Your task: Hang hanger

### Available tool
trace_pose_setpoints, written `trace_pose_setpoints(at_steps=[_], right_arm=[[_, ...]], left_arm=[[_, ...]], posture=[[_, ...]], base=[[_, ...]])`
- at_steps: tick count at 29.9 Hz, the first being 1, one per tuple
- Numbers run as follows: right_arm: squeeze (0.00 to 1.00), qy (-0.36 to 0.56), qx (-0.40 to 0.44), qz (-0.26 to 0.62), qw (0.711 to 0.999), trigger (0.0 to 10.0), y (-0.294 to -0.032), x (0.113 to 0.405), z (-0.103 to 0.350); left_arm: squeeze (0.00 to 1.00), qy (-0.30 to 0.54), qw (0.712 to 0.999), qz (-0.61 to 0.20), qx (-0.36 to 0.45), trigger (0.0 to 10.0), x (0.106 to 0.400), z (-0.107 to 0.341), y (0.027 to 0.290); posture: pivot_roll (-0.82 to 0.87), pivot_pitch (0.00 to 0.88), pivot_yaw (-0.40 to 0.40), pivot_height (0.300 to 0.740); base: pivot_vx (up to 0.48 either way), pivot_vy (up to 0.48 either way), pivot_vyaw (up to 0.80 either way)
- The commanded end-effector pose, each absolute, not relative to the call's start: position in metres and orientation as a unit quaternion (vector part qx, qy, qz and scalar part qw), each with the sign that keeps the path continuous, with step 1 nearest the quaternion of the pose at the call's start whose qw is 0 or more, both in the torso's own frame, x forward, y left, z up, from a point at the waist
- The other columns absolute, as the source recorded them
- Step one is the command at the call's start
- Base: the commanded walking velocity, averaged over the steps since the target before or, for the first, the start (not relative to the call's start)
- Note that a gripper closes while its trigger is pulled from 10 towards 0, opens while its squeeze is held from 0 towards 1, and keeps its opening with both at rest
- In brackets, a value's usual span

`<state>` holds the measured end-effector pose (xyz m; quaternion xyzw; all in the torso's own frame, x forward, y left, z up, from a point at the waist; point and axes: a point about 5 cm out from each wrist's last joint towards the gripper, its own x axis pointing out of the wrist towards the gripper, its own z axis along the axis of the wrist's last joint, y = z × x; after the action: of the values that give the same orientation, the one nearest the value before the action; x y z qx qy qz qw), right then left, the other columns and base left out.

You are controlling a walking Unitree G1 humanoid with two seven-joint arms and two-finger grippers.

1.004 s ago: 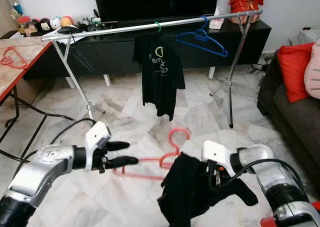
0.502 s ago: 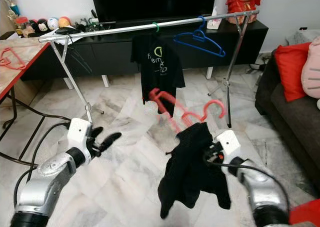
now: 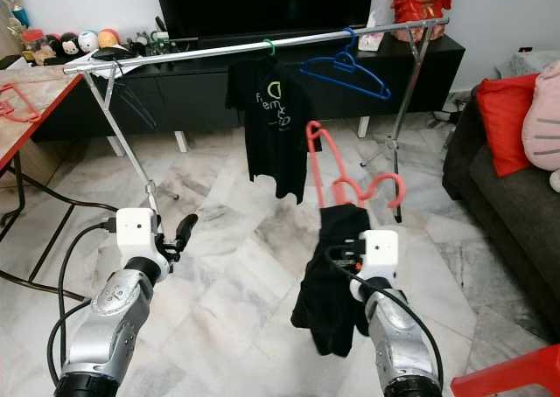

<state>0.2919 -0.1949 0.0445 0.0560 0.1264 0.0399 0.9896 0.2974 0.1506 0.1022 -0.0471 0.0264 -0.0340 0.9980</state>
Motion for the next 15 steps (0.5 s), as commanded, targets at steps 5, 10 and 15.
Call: trace_pose_setpoints(at_steps=[5,10,15], right_arm=[[0.0,0.099,0.059,0.026,0.993,10.0,-0.1897,0.3023,0.0605],[0.0,0.095,0.063,0.022,0.993,10.0,-0.1886,0.304,0.0632],[0.0,0.095,0.064,0.021,0.993,10.0,-0.1853,0.3035,0.0634]], left_arm=[[0.0,0.025,0.997,-0.038,-0.054,10.0,0.2968,0.102,0.1444],[0.0,0.025,0.998,-0.039,-0.052,10.0,0.2984,0.1023,0.1447],[0.0,0.023,0.998,-0.041,-0.053,10.0,0.2991,0.1034,0.1431]], posture=[[-0.04,0.0,0.031,0.74],[-0.05,0.0,0.034,0.74],[-0.04,0.0,0.03,0.74]], base=[[0.0,0.0,0.0],[0.0,0.0,-0.48],[0.0,0.0,-0.8]])
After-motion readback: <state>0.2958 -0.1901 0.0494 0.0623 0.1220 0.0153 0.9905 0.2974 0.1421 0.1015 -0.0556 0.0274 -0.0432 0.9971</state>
